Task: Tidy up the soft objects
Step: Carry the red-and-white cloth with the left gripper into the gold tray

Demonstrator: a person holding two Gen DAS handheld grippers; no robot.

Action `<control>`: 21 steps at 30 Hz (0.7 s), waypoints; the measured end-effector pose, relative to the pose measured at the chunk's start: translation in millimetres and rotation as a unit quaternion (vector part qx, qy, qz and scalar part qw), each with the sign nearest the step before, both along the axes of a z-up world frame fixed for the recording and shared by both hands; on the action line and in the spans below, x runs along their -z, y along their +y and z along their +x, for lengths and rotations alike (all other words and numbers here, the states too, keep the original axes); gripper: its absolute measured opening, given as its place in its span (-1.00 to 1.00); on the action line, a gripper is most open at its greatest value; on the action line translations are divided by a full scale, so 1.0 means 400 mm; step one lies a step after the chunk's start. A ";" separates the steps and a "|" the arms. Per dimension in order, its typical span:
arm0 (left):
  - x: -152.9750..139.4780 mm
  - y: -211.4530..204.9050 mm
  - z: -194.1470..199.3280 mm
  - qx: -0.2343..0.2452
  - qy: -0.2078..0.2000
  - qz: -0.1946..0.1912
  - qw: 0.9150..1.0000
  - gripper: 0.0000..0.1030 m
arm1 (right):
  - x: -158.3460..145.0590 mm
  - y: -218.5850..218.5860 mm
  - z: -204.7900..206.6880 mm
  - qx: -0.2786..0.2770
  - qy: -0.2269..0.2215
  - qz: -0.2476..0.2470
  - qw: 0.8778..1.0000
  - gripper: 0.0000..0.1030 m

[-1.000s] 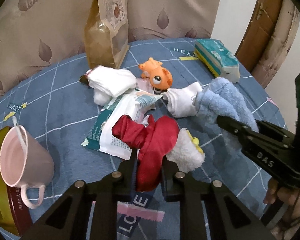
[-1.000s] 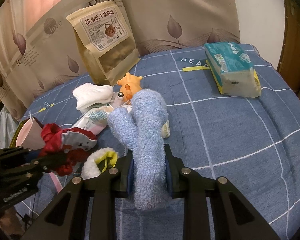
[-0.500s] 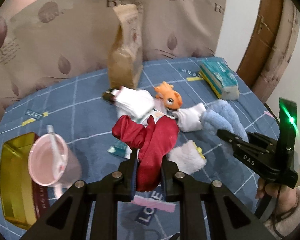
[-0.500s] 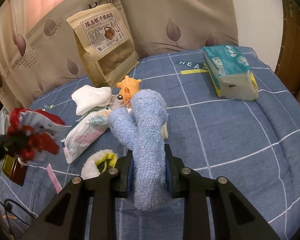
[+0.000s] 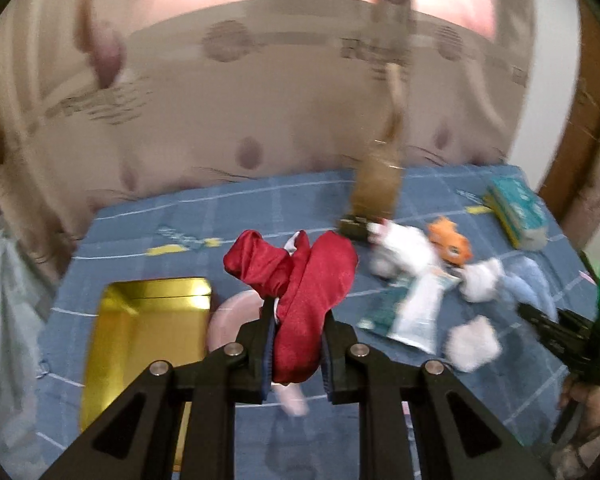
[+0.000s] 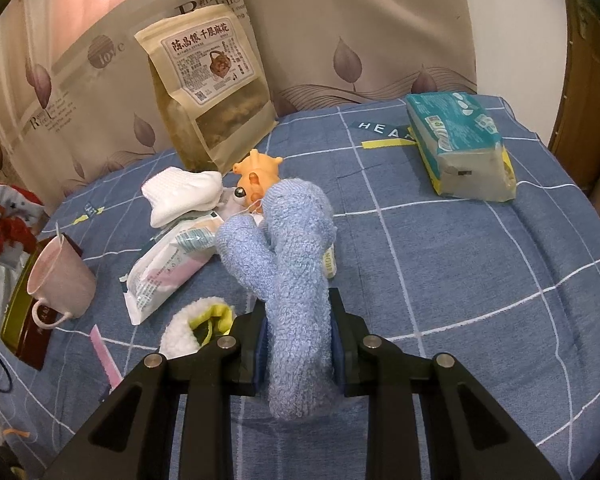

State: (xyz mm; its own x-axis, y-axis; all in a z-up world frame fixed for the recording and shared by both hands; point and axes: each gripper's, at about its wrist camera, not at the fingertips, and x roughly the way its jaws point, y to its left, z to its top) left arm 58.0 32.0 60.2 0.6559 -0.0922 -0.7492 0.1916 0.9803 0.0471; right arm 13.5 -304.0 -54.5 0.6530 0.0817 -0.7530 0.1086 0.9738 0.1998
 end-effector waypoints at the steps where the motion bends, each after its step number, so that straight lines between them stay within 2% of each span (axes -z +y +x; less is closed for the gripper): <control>1: -0.004 0.026 0.007 -0.012 -0.003 0.004 1.000 -0.65 | 0.000 0.000 0.001 0.001 0.000 -0.001 1.000 -0.54; 8: 0.003 0.199 0.060 -0.092 -0.004 0.032 0.995 -0.64 | 0.004 0.005 0.005 0.000 0.002 -0.004 1.000 -0.54; 13: 0.041 0.311 0.113 -0.147 0.002 0.075 0.986 -0.64 | 0.008 0.009 0.004 -0.001 0.003 -0.006 1.000 -0.54; 16: 0.074 0.361 0.146 -0.169 0.014 0.092 0.981 -0.64 | 0.009 0.009 0.003 -0.001 0.003 -0.007 1.000 -0.54; 21: 0.132 0.405 0.199 -0.180 0.039 0.094 0.978 -0.64 | 0.015 0.011 0.004 -0.001 0.006 -0.011 1.000 -0.54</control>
